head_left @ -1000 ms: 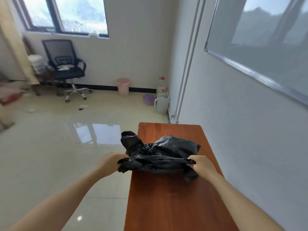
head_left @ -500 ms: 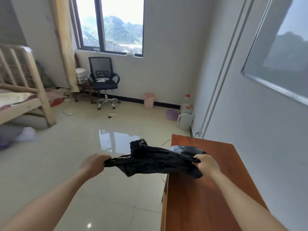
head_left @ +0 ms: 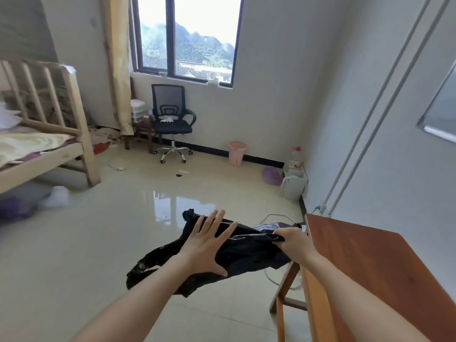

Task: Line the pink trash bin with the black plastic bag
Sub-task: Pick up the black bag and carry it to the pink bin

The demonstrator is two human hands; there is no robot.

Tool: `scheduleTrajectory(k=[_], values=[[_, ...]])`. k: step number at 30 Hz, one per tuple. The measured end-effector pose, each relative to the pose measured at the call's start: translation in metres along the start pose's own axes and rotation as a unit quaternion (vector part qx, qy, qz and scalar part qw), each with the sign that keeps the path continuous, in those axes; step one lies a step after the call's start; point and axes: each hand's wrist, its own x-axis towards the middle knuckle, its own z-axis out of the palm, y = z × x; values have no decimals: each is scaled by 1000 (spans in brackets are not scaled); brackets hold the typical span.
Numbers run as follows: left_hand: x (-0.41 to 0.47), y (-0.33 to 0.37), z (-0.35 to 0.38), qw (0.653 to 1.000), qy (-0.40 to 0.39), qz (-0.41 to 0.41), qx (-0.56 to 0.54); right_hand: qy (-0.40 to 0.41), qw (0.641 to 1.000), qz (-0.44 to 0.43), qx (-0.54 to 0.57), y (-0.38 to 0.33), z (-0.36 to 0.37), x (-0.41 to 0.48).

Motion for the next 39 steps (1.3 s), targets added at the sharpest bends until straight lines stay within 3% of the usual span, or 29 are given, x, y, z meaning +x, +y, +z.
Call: scheduleTrajectory(k=[3,9,12,20,25,29,32,39], values=[[23,-11,2,1000,-17,-1,2,-5,1000,-19,-1,-11,1,22],[62,-77,37,992,-82,-97,-15,-24,999,-27,-1,-12,17,107],[80,-129,46,987,-58,-141,-41,-33,999,-16,6,-18,26,162],[115,-250,48,986,-9,-165,-10,-44,999,-13,21,-57,54,292],[146,-336,64,990,19,-135,39,-23,1000,-6,7,-86,73,372],[178,-395,48,992,30,-124,-21,-4,1000,24,2,-112,80,421],[211,-447,39,992,91,-91,-15,11,999,45,-4,-131,84,456],[305,-504,64,998,58,-8,-23,12,994,106,-30,-123,85,507]])
